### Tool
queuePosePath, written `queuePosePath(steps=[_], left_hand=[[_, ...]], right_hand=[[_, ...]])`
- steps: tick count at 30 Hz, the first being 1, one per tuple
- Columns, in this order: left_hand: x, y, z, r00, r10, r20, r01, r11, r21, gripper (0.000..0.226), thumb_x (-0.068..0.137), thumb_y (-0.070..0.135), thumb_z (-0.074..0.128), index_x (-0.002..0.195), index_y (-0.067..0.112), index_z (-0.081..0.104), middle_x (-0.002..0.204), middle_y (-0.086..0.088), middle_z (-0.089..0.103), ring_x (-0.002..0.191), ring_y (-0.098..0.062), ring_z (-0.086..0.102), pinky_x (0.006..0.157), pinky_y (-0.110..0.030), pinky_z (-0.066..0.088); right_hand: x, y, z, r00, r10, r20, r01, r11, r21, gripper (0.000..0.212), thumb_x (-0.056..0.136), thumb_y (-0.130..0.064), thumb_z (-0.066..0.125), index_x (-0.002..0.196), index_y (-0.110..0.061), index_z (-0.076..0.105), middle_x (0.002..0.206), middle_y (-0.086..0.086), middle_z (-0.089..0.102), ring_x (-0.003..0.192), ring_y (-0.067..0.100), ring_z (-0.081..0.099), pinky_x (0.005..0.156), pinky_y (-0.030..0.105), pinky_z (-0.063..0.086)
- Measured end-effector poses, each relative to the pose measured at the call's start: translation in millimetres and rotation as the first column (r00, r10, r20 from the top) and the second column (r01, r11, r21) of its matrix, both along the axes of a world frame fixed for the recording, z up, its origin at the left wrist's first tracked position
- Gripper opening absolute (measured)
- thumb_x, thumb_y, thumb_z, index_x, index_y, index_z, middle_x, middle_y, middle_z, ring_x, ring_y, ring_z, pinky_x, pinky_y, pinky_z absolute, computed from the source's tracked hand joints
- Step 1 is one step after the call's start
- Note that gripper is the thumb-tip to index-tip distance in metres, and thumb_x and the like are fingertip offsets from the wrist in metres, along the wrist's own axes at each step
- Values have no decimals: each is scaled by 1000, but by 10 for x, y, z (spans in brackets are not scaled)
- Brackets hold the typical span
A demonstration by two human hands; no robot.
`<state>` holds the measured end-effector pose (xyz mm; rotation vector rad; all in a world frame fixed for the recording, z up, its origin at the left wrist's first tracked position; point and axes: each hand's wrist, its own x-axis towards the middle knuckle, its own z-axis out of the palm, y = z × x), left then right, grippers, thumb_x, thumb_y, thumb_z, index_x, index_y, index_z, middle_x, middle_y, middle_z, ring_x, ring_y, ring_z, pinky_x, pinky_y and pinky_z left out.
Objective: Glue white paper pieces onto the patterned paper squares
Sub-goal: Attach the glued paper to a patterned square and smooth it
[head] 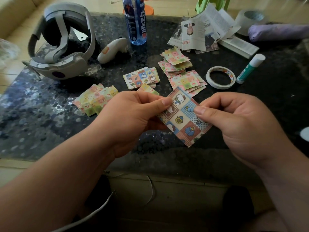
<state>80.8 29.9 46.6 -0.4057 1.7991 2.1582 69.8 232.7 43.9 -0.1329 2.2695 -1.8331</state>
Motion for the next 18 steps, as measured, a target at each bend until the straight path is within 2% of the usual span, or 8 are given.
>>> queuePosePath(steps=[6,8,10,12,15,18], left_hand=[[-10,10,-15,1000,11,-8,-11,999,-39,28,85,15,68,95,-11,69,97,-23,76,95,-36,74,82,-42,63],[-7,11,-18,1000,17,-3,-17,1000,-18,34,81,20,69,96,-10,69,98,-22,76,95,-35,75,83,-43,63],[6,4,-18,999,10,35,-11,1000,28,43,79,24,70,104,-10,68,101,-22,76,97,-35,74,81,-42,62],[22,-13,-16,996,-26,85,20,997,70,40,77,24,71,105,-6,69,104,-23,75,97,-39,70,79,-39,62],[41,-26,-13,991,-63,122,50,993,111,24,74,22,73,87,2,71,95,-21,72,82,-29,66,71,-36,62],[61,16,-20,989,-57,134,40,991,126,14,77,17,72,80,3,71,80,-14,71,69,-20,65,66,-33,61]], right_hand=[[-5,-15,7,999,-25,22,25,1000,-9,15,91,-9,69,78,-4,72,81,10,77,80,22,76,74,41,61],[-4,-22,12,999,-32,37,33,999,-21,16,91,-10,70,76,-5,72,81,12,77,81,23,77,75,43,60],[-2,-34,22,997,-40,72,44,998,-52,18,92,-9,69,74,-6,71,81,12,77,80,25,77,71,39,59],[-2,-53,42,990,-61,124,74,991,-109,24,92,-6,67,68,-9,71,80,15,77,79,26,77,67,34,59],[-8,-77,72,973,-93,209,132,975,-181,34,92,-6,65,60,-16,74,77,14,76,78,25,76,67,31,57],[-3,-110,65,955,-120,271,175,967,-186,36,93,-8,65,59,-17,73,78,13,76,80,25,76,65,29,57]])
